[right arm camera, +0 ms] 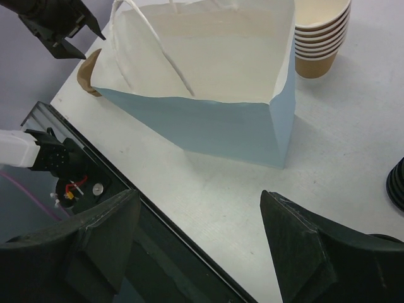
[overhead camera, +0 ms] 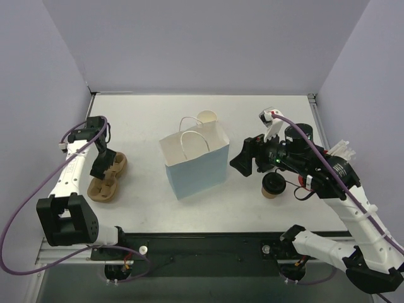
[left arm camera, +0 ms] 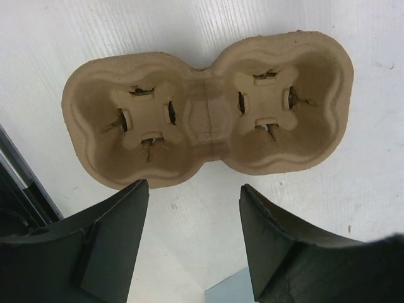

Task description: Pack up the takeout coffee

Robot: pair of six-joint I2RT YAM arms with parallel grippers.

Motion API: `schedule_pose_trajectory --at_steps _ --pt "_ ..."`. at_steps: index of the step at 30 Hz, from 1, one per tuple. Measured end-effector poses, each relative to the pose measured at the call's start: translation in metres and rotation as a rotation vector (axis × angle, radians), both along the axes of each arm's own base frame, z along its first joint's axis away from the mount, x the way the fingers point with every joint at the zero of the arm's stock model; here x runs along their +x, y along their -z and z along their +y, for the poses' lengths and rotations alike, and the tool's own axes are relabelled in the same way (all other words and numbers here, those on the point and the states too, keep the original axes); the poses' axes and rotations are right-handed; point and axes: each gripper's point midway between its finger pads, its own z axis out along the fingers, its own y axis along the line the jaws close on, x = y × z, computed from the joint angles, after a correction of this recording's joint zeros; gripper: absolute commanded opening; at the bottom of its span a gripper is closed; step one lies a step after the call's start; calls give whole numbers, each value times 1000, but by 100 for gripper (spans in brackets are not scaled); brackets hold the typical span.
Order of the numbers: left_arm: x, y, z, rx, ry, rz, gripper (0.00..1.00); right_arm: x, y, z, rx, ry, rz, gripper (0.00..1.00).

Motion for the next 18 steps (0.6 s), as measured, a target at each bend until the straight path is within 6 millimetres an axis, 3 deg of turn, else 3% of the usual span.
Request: schedule_pose_trajectory --at_steps 18 --pt "16 31 14 32 -60 110 70 17 17 11 -52 4 51 78"
